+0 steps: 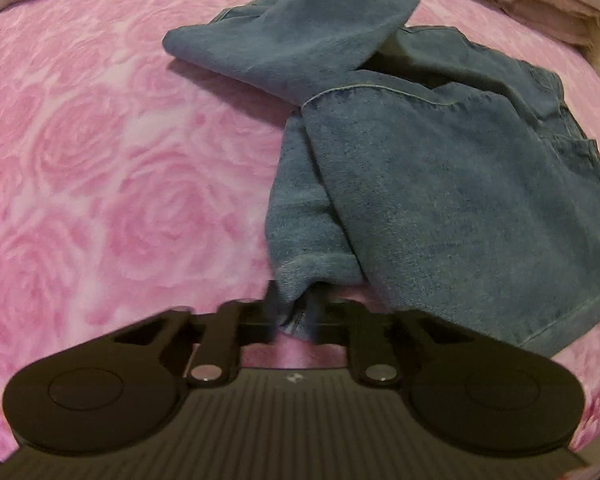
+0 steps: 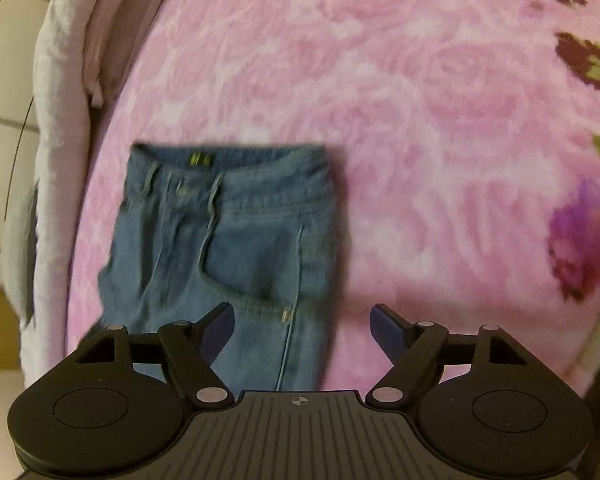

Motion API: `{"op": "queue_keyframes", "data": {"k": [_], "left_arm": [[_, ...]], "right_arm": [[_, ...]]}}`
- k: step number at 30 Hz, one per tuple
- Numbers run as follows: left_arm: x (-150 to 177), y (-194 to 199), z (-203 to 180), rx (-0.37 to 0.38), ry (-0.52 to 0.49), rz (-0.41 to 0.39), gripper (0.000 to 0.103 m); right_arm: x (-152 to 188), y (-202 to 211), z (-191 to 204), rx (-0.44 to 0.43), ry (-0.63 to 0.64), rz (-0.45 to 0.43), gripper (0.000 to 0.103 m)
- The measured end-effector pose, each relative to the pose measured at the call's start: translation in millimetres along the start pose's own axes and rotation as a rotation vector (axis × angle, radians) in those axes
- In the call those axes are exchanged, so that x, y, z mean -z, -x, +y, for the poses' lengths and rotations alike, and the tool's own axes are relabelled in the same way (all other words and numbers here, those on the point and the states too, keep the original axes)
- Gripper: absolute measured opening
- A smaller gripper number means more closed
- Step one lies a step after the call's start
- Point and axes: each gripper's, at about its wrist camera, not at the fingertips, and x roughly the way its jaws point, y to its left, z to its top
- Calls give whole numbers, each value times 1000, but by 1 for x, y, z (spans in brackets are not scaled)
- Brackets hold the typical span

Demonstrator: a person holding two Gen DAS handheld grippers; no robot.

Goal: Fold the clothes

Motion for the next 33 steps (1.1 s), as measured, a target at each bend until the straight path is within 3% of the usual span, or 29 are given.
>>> {"op": "queue_keyframes", "data": {"k": [3, 5, 6, 7, 11, 17, 19, 21, 23, 28, 30, 33], "left_arm": [[-3, 13, 10, 0, 38, -40, 2], [-7, 32, 20, -39, 27, -94, 3], [-10, 41, 24, -65, 11, -121, 3], [-14, 53, 30, -94, -14, -150, 3], [-34, 105, 73, -256, -43, -266, 3], [-58, 197, 167, -532, -6, -435, 3], [-54, 213, 203, -547, 3, -416, 3], [-40, 204, 232, -542, -14, -350, 8], [-18, 175, 257, -550, -21, -245, 19], [53, 101, 295, -527, 52, 89, 20], [68, 98, 294, -470, 105, 104, 20], [77, 106, 301, -281, 325, 51, 22]], "right_arm": [[-6, -11, -4, -11, -35, -22, 78], [-7, -19, -5, 3, -41, -23, 74], [-7, -22, -6, 2, -41, -15, 53], [-7, -25, -6, -6, -41, -3, 11], [-5, -19, -1, -34, -51, 26, 8], [1, 28, 29, -138, -4, 13, 4], [6, 40, 34, -138, 16, 1, 2], [11, 52, 39, -137, 35, -12, 2], [18, 58, 41, -107, 35, -20, 2], [56, 51, 23, 84, -67, -7, 11], [74, 52, 17, 114, -101, -19, 11], [97, 52, 13, 132, -136, -33, 11]]}}
